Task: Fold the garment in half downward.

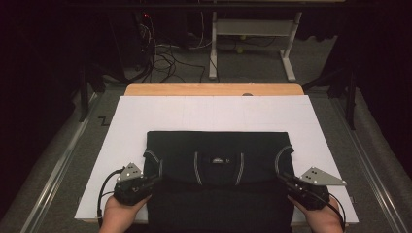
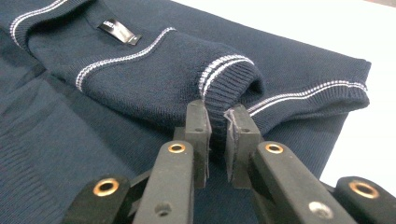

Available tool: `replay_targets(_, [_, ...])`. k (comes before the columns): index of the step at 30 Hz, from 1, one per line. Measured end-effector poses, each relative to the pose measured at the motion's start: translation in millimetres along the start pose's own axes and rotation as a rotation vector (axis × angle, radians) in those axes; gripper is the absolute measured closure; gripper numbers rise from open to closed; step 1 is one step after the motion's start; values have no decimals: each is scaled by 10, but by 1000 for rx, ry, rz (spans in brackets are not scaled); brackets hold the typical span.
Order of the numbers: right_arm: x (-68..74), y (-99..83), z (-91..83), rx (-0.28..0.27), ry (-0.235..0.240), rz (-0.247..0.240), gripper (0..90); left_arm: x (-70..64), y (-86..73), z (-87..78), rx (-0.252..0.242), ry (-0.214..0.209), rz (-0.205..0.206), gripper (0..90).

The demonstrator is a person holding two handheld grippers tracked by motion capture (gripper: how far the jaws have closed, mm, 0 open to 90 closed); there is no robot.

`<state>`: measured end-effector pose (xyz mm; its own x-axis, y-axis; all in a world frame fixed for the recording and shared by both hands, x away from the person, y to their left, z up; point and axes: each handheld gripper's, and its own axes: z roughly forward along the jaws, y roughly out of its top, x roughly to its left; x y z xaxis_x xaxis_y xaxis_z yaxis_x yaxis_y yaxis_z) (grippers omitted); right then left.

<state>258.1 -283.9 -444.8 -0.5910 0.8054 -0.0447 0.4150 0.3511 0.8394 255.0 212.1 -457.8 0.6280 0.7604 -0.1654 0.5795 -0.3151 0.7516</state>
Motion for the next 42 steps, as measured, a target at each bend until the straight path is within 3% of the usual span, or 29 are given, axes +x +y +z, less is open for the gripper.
replay_targets(16, [111, -202, -93, 58, 13, 3, 804, -15, -196, -4, 61, -3, -17, 763])
replay_targets(18, [109, -225, -82, 75, 19, 2, 757, 8, -197, 1, 60, 2, -21, 716])
replay_targets(20, [107, -234, -82, 67, 26, 10, 644, 31, -182, -23, 26, 8, -33, 636])
replay_targets(26, [96, -177, -66, 11, 11, 35, 469, 32, -72, -24, -58, 3, -37, 403])
replay_targets(29, [76, -116, -35, -17, 11, 46, 407, 17, 11, 23, -75, -3, -28, 272])
replay_targets(35, [25, -6, 88, -40, 26, 59, 276, 40, 143, 132, -77, -18, -13, 160])
replay_targets(42, [11, 144, 254, -52, 30, 72, 151, 102, 297, 248, -85, -21, -45, 102])
